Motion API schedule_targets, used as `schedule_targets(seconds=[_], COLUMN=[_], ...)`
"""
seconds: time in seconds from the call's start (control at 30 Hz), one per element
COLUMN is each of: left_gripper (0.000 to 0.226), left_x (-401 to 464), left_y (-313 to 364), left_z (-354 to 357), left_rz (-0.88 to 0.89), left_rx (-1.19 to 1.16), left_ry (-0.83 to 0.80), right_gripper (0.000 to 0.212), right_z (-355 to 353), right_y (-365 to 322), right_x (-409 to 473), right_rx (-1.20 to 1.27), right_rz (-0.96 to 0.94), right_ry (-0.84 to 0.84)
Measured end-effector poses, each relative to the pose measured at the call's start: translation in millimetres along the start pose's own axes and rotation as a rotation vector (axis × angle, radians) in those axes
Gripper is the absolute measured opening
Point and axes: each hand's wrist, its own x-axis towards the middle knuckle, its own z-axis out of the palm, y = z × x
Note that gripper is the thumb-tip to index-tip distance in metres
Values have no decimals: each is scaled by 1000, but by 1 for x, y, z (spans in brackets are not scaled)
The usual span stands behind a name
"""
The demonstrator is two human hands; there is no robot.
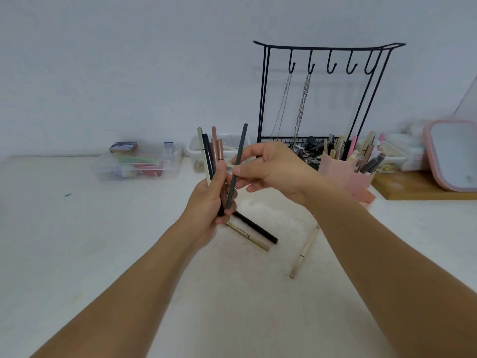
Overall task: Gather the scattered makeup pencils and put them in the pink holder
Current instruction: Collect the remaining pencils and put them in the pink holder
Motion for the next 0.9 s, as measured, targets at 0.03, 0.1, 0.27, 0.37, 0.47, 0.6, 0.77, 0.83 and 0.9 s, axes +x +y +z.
schedule_targets(seconds=[0.03,0.1,0.27,0.37,0.47,0.6,0.77,0.83,0.9], left_gripper=[58,57,60,66,75,66,38,40,42], left_x=[-2,-4,-5,-5,-4,-3,0,3,6], left_y=[0,-1,-2,-3,-5,-8,-3,0,0], left_z=[1,3,4,3,3,0,-5,-8,-10], left_rz=[0,4,-3,-35,-39,-41,-27,-19,-8], left_rx=[20,47,63,68,61,50,83,80,62], left_ry=[-20,-42,-80,-116,-149,-180,-22,78,162], right_gripper=[26,23,8,14,14,12,6,12,21], right_z=[2,6,10,9,9,9,5,1,0], right_y=[1,3,8,9,8,13,15,15,17], right_x=[1,1,3,3,3,6,9,9,7], right_rx=[-12,-16,-138,-244,-327,-372,-363,-462,-603], right_rz=[-5,-3,-21,-36,-71,-96,-123,-91,31], right_ry=[8,21,67,73,92,107,68,82,6])
